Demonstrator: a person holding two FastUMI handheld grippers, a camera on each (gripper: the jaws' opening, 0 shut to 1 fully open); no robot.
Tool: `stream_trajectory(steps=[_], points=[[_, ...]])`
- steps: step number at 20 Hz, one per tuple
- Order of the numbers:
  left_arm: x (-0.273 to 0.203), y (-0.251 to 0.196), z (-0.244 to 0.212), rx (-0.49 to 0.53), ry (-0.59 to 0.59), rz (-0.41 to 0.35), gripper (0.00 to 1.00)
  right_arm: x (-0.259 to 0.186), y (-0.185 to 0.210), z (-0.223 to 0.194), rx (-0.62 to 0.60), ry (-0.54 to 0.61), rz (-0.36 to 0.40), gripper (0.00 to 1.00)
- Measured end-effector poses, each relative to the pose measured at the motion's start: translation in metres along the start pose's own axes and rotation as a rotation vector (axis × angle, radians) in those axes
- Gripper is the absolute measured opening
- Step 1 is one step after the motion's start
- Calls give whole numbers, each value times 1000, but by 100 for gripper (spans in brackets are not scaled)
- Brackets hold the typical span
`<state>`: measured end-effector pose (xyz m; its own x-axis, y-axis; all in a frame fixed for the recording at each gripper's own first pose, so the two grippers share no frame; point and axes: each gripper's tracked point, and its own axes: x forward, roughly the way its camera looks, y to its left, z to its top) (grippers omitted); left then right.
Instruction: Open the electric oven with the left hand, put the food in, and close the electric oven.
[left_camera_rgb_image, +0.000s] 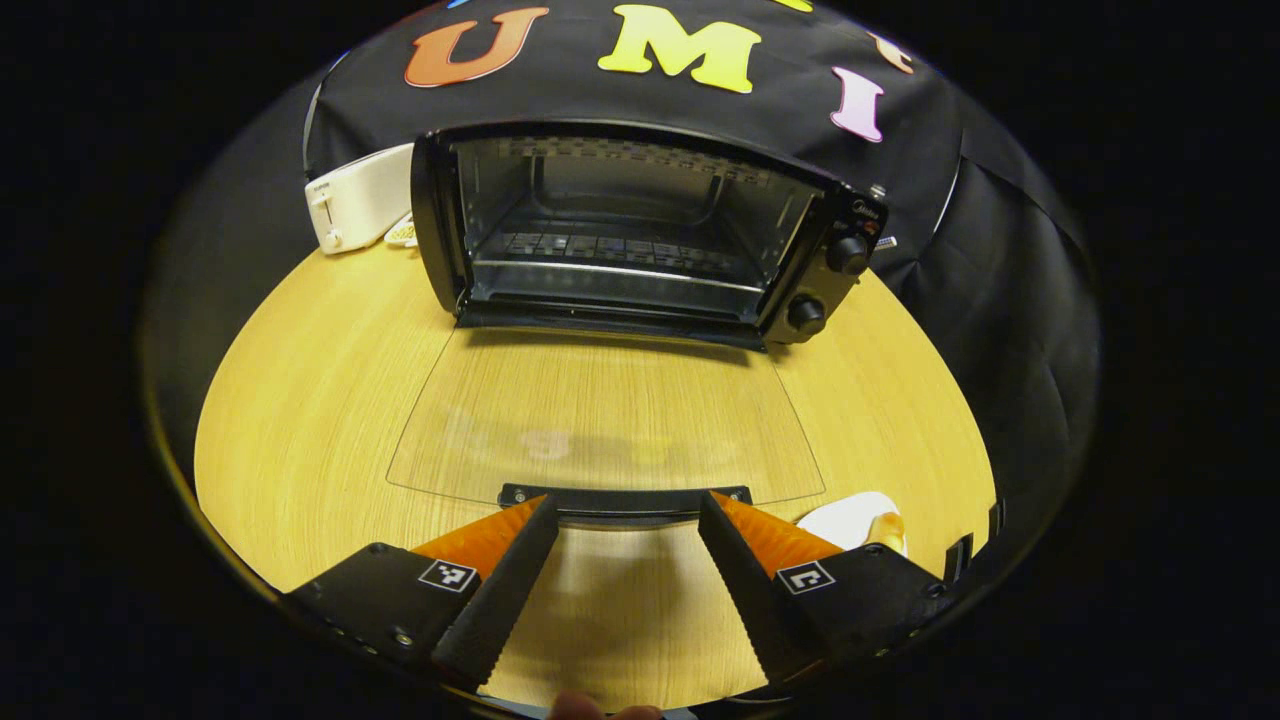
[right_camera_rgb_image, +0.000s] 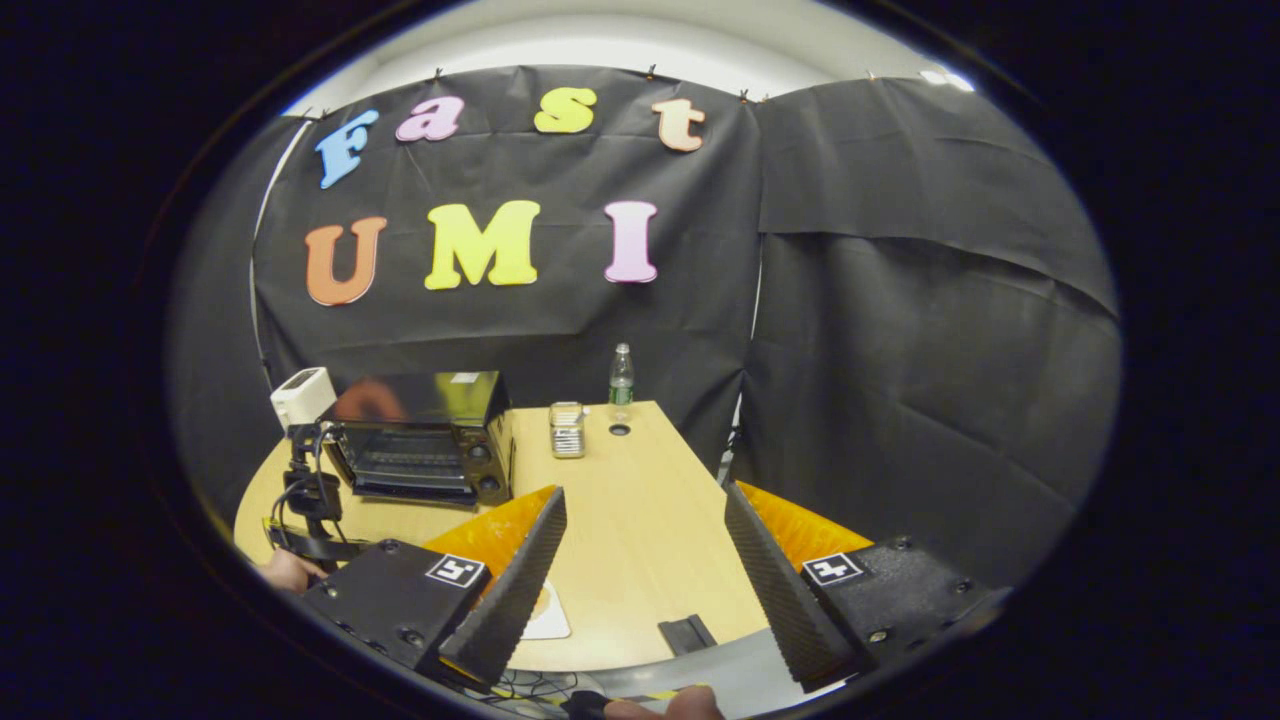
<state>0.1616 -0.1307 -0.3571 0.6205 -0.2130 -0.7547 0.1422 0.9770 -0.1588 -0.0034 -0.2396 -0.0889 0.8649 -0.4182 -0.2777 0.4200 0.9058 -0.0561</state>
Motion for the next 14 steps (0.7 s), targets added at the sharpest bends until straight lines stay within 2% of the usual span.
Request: stream_trajectory(steps=[4,9,14], points=[[-3,-3,-2,29,-16,-3,93,-15,4,-4,-19,3,-2,100],[-18,-4,5,24,-59,-44,93,-37,15,-11,-6,13,7,98],[-56,-5,2,63,-122,-106,95,-53,37,-30,-8,49,42,100]])
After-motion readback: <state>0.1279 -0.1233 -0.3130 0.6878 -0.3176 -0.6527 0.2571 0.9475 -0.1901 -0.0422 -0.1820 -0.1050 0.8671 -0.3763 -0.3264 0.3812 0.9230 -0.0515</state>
